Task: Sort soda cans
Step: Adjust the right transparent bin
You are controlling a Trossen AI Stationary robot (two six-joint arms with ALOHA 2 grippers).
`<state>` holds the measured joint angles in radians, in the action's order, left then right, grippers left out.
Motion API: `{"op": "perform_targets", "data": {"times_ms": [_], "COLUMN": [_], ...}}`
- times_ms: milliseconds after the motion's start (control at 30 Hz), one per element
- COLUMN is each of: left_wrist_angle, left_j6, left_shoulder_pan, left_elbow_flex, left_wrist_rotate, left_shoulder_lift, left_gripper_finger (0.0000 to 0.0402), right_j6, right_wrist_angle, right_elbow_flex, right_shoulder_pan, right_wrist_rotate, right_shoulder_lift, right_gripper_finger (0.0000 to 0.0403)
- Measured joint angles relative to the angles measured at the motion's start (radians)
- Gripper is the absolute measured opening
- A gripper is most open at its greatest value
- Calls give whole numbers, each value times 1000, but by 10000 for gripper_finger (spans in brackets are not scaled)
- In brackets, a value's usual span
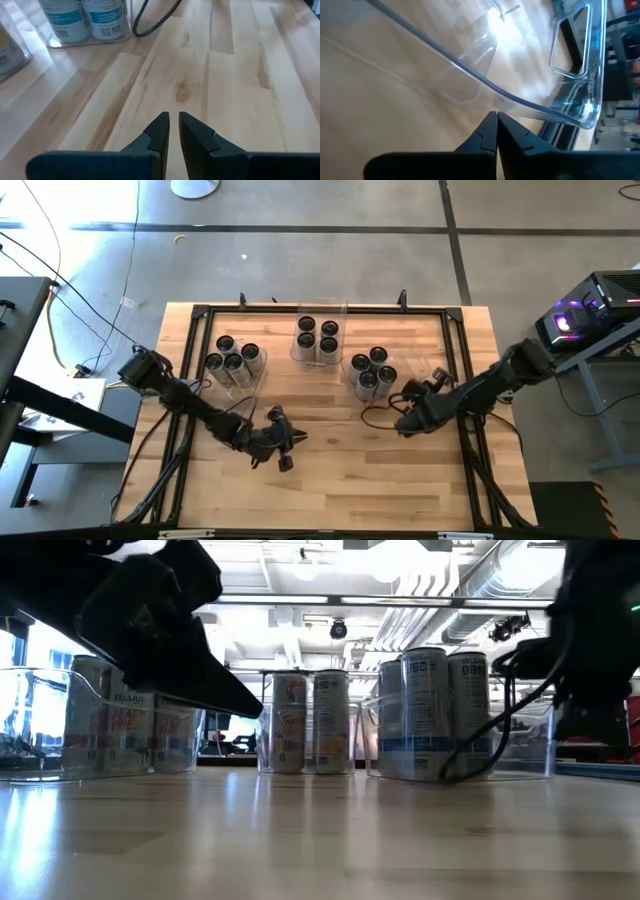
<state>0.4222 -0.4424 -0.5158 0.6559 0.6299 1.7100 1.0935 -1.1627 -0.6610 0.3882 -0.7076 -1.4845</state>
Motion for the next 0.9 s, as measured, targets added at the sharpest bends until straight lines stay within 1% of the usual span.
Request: {"op": "perform_targets", "data": {"times_ms": [67, 133, 233, 333, 400, 567, 700, 800, 900], "left_wrist_angle": [1, 1, 1, -5, -22, -66, -99, -126, -131], "left_j6": [0, 4, 29, 93, 143, 288, 391, 428, 440], "left_shoulder_pan": [13, 29, 63, 102, 126, 189, 245, 279, 299], "left_elbow_flex": [0, 0, 8, 31, 52, 100, 131, 147, 148], "left_wrist_rotate": [-3, -29, -103, -193, -225, -246, -326, -381, -399], "left_shoulder_lift": [0, -3, -6, -6, -6, -6, -6, -6, -6], "left_gripper_finger": [35, 35, 35, 35, 35, 35, 35, 35, 35], "right_j6": [-56, -119, -237, -362, -426, -556, -667, -754, -840], "right_wrist_angle": [23, 57, 140, 248, 311, 475, 635, 716, 784], "right_elbow_flex": [10, 24, 52, 82, 98, 125, 138, 141, 141], "right_shoulder_pan": [-43, -86, -154, -226, -279, -382, -456, -514, -572], "right_wrist_rotate": [-27, -60, -105, -119, -117, -112, -105, -100, -99], "right_shoulder_lift": [0, 0, 0, 0, 0, 0, 0, 0, 0], "right_gripper_finger": [0, 0, 0, 0, 0, 0, 0, 0, 0]}}
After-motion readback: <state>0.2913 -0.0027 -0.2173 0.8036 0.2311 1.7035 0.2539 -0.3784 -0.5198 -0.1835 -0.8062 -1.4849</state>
